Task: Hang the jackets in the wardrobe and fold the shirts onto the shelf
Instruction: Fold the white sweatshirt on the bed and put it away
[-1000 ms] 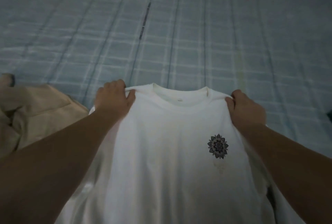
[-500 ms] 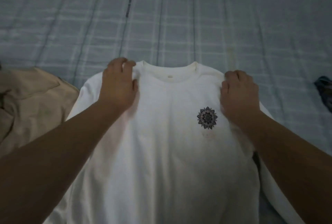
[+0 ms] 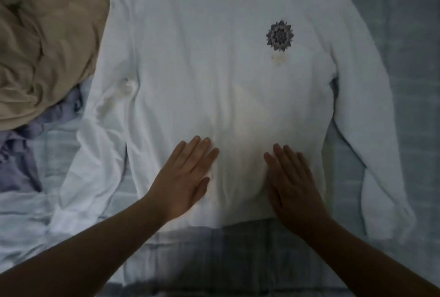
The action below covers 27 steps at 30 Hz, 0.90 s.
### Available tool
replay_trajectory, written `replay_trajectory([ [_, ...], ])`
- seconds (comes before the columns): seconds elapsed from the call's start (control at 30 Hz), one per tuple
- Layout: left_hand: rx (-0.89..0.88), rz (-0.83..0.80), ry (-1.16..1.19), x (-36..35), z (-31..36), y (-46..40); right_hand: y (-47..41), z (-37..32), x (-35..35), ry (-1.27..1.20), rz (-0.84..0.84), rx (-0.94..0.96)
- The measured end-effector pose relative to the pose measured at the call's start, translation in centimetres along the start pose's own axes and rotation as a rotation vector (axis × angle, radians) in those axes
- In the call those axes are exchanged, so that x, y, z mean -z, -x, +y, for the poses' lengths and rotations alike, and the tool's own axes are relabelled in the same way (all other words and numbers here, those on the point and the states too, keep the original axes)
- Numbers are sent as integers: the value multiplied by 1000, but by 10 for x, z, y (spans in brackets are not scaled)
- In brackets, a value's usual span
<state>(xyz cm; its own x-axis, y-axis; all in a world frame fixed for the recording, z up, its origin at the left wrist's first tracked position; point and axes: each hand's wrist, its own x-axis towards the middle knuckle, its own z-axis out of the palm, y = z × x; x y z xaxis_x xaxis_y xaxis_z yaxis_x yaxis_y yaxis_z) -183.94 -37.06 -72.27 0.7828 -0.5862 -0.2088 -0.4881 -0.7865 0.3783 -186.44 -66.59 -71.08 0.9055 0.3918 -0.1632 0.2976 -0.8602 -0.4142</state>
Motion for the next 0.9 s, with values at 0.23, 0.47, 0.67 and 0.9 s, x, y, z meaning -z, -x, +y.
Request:
replay_trajectory([
  [0.23,0,-152,-86,-11,-5,79,45,8,-21,134,-55,25],
  [0.47,-80,-271,-194,-19,-15,104,49,31,-4,347,-336,158],
  [0.67,-30,-243,-202,-7,-23,111,47,33,9,345,-239,44],
  [0.9,-46,-376,-217,6,-20,136,96,19,8,445,-307,61],
])
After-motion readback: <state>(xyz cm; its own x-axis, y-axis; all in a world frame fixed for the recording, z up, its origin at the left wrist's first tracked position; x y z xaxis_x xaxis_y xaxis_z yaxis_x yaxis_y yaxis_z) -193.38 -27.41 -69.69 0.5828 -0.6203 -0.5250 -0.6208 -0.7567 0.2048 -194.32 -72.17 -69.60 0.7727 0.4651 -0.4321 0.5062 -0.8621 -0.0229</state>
